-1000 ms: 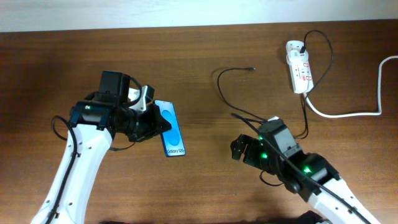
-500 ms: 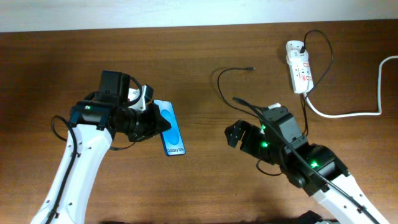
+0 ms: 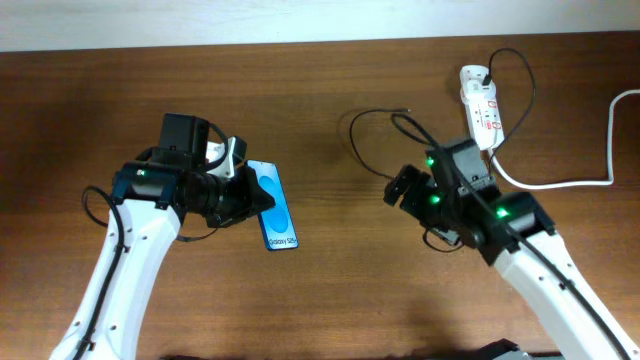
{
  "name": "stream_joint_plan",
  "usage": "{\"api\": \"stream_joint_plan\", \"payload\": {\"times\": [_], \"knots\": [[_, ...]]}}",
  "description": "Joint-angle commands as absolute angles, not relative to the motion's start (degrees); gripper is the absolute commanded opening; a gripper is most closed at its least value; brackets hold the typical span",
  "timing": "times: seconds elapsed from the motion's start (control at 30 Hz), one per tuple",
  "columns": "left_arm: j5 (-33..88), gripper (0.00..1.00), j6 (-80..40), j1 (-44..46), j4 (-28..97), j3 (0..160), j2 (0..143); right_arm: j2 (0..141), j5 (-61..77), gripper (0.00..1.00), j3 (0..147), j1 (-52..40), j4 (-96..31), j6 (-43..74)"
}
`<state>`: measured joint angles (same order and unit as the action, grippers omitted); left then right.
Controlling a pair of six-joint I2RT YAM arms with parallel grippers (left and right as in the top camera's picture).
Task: Plug charger to phone and switch on socket
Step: 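Move the right gripper toward the black cable near the power strip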
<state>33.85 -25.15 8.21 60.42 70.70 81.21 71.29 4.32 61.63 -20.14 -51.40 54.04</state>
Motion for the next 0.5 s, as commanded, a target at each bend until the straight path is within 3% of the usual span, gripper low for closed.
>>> {"api": "stream_joint_plan", "payload": {"times": [0.0, 0.37, 0.47], "knots": [[34.5, 0.00, -25.7, 8.0, 60.1, 71.2, 79.6, 74.3, 4.7, 0.94, 63.5, -17.1, -51.4, 54.1], [34.5, 0.00, -25.7, 8.0, 60.1, 71.2, 79.6, 89.5, 4.2, 0.91, 77.4, -15.6, -51.9, 52.8], [34.5, 0.00, -25.7, 8.0, 60.1, 71.2, 79.6, 97.3, 4.3, 0.86, 83.9, -14.4, -52.1, 53.5]]}}
